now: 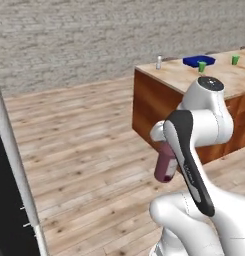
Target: Place the drinks on the dining counter in a tight cluster.
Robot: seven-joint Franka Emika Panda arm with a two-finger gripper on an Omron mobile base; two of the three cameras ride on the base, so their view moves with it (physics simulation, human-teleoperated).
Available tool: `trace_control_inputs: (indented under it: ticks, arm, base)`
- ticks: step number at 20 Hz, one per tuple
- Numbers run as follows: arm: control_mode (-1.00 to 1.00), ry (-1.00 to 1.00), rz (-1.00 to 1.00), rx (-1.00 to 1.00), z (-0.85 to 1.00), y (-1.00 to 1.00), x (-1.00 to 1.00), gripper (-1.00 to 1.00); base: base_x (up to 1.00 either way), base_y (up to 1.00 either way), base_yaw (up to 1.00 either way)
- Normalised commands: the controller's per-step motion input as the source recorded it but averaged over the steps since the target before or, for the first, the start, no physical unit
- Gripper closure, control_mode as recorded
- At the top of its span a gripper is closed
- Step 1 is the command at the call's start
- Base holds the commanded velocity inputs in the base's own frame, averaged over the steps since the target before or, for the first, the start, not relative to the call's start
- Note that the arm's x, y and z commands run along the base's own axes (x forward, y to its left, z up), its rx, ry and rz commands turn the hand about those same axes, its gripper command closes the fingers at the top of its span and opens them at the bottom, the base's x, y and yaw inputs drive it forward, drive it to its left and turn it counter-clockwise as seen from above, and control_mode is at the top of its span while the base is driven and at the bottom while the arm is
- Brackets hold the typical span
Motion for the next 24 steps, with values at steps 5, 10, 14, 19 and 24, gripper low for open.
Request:
trace_control_inputs:
  ticks: [5,10,14,19,24]
  arm:
    - [1.0,0.0,0.0,0.0,0.0,0.0,0.0,1.0]
    - [1.0,0.0,0.0,0.0,0.0,0.0,0.0,1.0]
    - [1.0,0.0,0.0,0.0,0.0,0.0,0.0,1.0]
    - [1.0,0.0,0.0,0.0,0.0,0.0,0.0,1.0]
    - [1.0,0.0,0.0,0.0,0.0,0.0,0.0,1.0]
  base:
    - [1.0,-0.39,-0.03]
    - [1.0,-0.48,0.09]
    - [1.0,-0.21,0.02]
    - [1.0,-0.01,-0.05]
    - [1.0,0.0,-0.25]
